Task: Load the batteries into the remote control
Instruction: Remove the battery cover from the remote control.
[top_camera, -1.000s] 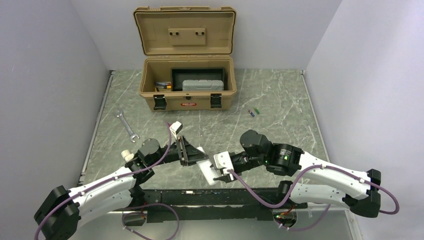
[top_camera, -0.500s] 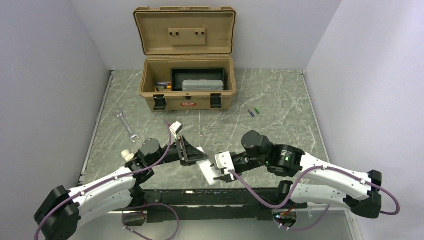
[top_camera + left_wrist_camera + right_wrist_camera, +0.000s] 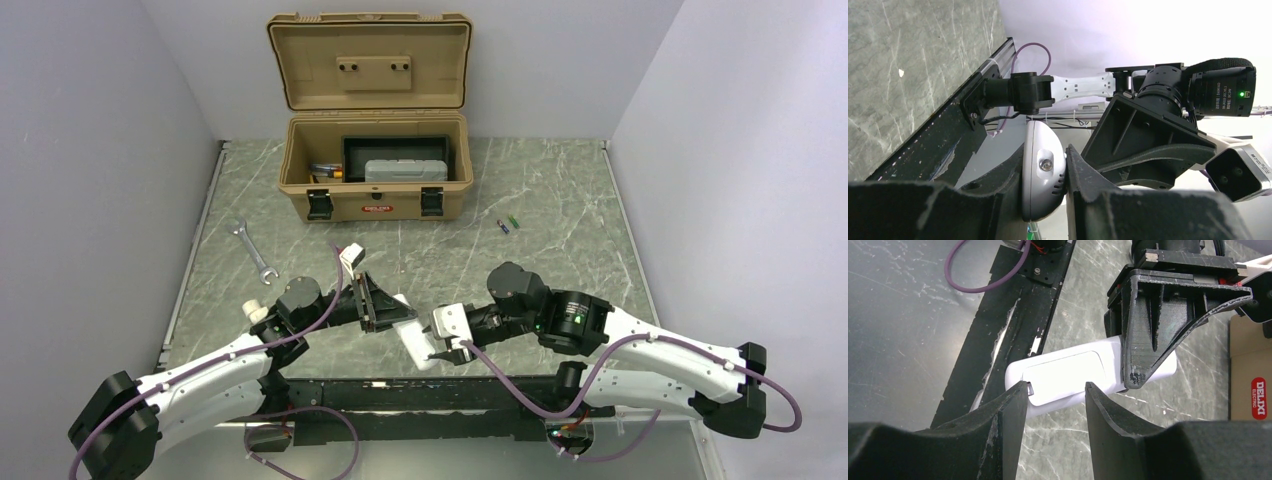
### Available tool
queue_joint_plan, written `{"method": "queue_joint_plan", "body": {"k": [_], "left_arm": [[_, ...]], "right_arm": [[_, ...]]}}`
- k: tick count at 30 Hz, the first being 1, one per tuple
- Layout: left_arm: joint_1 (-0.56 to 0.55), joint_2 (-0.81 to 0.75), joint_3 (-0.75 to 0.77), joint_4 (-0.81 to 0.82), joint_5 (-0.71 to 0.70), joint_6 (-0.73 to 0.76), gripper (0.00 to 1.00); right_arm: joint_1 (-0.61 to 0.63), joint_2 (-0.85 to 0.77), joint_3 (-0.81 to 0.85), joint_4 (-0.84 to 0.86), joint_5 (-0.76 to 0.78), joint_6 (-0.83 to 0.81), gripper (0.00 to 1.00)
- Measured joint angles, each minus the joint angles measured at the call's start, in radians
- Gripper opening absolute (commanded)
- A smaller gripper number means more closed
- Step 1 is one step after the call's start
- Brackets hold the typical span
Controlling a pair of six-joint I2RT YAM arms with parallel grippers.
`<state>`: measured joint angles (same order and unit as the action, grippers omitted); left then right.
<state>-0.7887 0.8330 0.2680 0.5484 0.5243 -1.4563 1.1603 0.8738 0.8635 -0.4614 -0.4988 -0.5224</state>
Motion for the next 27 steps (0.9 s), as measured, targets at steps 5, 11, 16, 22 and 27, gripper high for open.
{"method": "queue_joint_plan", "body": {"k": [5,11,16,22,27], "left_arm": [[0.000,0.000,0.000,0.000,0.000,0.003,0.00],[0.000,0.003,0.000,0.001,0.000,0.003,0.00],[0.000,0.003,0.000,0.000,-0.003,0.004,0.00],[0.000,0.003,0.000,0.002,-0.006,0.003,0.00],[0.000,0.003,-0.002,0.008,-0.007,0.003,0.00]], "right_arm": [[0.000,-0.008,-0.007,0.000,0.004,0.002,0.47],[0.000,-0.013,-0.007,0.000,0.011,0.000,0.47],[0.000,-0.010,-0.006,-0.002,0.011,-0.004,0.46],[0.000,-0.008,-0.006,-0.003,0.011,-0.009,0.46],[0.000,-0.013,-0.006,-0.005,0.018,-0.009,0.46]]}}
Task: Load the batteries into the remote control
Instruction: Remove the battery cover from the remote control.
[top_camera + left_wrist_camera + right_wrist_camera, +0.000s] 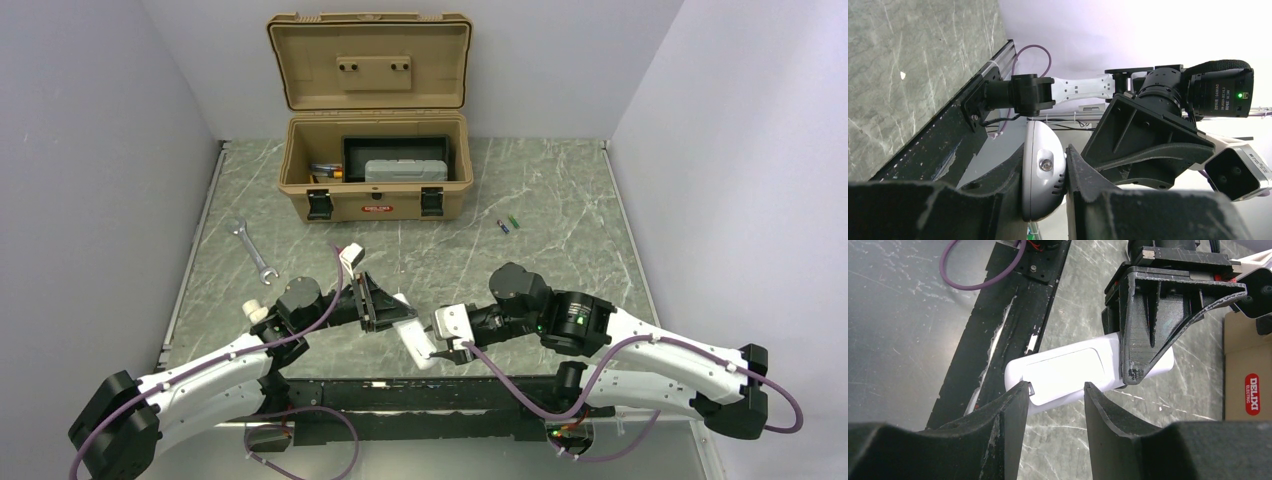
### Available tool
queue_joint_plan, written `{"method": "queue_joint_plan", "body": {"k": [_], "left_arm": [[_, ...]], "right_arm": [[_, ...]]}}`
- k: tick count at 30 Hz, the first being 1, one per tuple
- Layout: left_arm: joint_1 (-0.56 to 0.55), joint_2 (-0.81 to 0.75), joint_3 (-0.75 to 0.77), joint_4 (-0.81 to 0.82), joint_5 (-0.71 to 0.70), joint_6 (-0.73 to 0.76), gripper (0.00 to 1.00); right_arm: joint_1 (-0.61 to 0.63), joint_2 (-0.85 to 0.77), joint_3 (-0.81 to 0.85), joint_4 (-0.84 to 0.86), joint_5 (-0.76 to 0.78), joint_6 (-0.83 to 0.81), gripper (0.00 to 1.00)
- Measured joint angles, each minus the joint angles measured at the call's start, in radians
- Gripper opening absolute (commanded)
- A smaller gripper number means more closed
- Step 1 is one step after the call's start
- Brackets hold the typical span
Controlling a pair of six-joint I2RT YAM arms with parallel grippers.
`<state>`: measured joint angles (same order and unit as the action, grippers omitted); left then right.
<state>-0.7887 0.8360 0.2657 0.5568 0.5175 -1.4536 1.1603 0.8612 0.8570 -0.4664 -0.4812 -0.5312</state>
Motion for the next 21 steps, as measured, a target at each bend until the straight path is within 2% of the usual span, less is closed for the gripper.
{"method": "queue_joint_plan", "body": {"k": [21], "left_arm": [[0.000,0.000,-0.002,0.000,0.001,0.000,0.00]], "right_arm": [[0.000,-0.011,0.000,-0.018,0.004,0.000,0.46]]}}
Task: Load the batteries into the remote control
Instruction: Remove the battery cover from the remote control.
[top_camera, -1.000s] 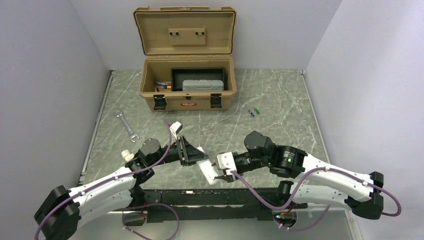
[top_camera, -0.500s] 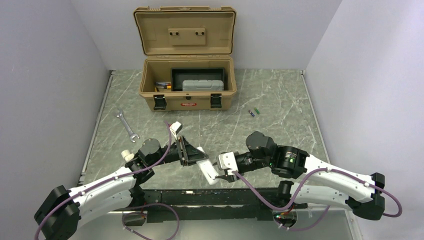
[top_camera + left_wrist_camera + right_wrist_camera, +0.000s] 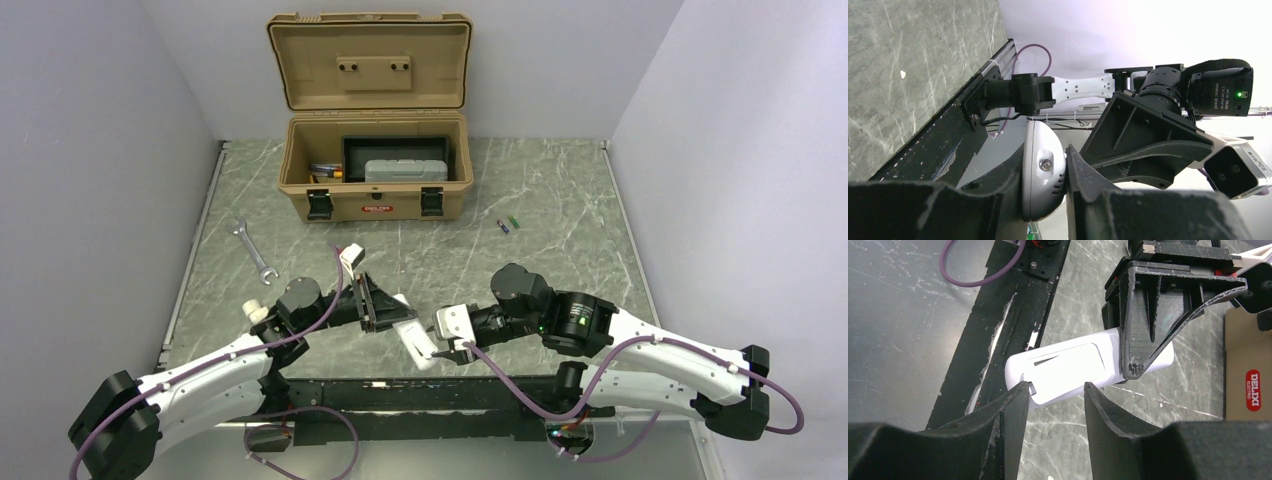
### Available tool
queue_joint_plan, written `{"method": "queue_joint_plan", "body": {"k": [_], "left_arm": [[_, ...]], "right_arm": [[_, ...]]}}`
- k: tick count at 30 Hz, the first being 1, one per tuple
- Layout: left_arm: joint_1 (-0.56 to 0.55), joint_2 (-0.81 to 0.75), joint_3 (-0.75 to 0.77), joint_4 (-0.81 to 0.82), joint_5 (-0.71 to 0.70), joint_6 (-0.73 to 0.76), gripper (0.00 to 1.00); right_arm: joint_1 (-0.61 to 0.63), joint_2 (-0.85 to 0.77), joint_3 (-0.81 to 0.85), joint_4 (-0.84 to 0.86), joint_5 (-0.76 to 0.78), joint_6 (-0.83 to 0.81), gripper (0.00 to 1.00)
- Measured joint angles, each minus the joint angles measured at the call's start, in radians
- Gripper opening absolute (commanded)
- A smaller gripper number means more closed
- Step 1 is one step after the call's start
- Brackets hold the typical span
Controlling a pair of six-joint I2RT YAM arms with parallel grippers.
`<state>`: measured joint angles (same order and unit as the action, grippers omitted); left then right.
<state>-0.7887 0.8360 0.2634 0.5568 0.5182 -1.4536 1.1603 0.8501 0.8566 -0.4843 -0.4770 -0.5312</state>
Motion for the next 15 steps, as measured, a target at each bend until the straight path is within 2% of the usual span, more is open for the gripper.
{"method": "queue_joint_plan", "body": {"k": [15], "left_arm": [[0.000,0.000,-0.001,0.000,0.001,0.000,0.00]], "right_arm": [[0.000,0.000,-0.001,-0.008,0.000,0.000,0.47]]}}
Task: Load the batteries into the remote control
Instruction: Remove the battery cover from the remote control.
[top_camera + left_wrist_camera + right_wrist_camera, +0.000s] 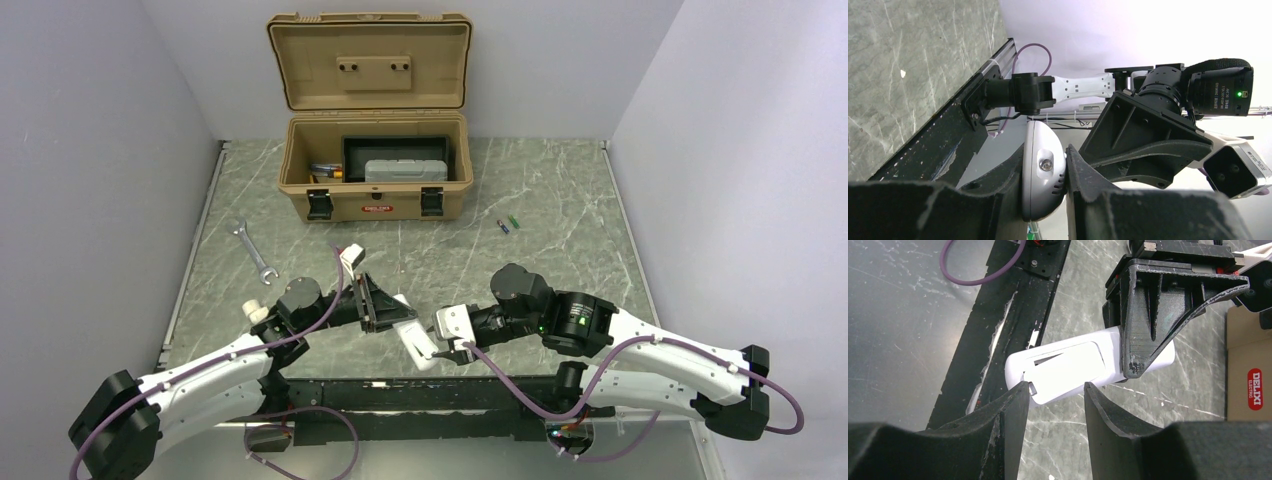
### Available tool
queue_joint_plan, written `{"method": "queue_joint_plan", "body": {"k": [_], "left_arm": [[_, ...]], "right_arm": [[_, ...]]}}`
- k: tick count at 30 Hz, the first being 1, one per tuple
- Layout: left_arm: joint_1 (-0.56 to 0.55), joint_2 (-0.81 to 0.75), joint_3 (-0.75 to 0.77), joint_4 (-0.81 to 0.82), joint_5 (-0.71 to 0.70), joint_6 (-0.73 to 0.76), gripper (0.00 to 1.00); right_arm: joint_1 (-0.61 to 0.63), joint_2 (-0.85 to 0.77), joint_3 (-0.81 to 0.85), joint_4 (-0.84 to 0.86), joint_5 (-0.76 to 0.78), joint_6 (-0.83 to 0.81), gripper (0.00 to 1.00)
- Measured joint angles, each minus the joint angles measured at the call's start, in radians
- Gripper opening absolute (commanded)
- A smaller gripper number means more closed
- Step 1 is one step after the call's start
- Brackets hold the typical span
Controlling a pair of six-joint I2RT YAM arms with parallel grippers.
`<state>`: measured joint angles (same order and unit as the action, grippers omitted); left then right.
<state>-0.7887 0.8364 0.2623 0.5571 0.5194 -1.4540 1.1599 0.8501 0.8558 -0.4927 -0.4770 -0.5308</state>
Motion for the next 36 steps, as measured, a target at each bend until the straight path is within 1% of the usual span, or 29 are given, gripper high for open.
{"method": "queue_joint_plan", "body": {"k": [36], "left_arm": [[0.000,0.012,-0.011,0.007,0.008,-0.003,0.00]], "right_arm": [[-0.001,0.001,0.000,-0.033,-0.008,0.011,0.50]]}}
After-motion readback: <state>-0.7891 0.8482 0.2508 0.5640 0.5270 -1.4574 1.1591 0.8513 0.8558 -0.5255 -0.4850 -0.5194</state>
